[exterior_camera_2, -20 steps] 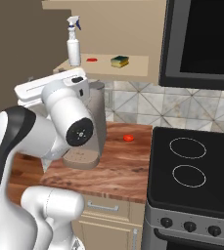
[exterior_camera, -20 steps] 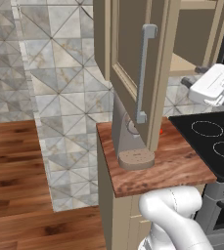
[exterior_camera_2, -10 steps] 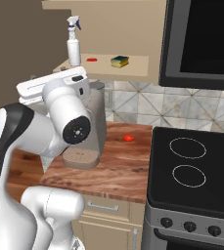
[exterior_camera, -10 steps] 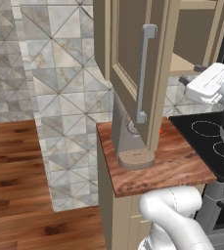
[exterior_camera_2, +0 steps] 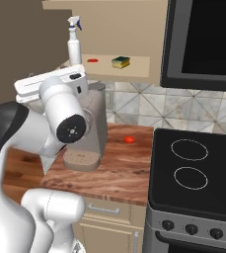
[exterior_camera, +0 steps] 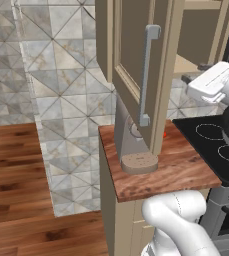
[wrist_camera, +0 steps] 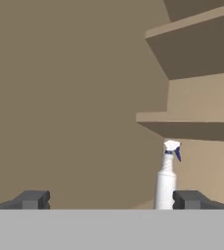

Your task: Pick the spray and sponge from the cabinet and place them on the counter.

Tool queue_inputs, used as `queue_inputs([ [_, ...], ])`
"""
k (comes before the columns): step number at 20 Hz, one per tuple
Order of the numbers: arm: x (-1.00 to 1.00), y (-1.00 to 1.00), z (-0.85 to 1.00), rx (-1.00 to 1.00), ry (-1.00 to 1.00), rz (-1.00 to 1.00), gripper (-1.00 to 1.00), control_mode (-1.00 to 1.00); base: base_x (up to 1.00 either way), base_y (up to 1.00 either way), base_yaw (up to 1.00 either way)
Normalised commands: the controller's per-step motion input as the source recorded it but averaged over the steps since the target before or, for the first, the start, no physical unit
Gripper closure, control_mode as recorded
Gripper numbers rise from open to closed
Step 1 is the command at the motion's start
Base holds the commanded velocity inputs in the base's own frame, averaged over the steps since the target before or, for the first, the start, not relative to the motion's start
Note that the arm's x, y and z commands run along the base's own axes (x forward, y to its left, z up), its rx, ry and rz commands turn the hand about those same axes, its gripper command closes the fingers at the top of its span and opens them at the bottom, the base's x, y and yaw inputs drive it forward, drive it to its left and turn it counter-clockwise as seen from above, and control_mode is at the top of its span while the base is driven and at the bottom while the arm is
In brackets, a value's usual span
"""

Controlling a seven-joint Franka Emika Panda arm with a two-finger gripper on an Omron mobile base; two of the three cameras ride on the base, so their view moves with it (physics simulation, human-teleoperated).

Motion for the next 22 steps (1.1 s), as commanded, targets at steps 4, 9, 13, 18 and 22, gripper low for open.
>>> queue_inputs([
  [4, 0.02, 0.04, 0.13, 0.0, 0.01, -0.03, -1.0, -1.0, 0.0, 0.0, 0.0],
  [9, 0.08, 0.05, 0.09, 0.0, 0.02, -0.02, -1.0, -1.0, 0.0, 0.0, 0.0],
  [13, 0.14, 0.05, 0.02, 0.0, 0.02, -0.01, -1.0, -1.0, 0.0, 0.0, 0.0],
  [18, 0.2, 0.03, 0.0, 0.0, 0.01, -0.01, -1.0, -1.0, 0.0, 0.0, 0.0],
  [22, 0.2, 0.0, 0.0, 0.0, 0.0, -0.01, -1.0, -1.0, 0.0, 0.0, 0.0],
])
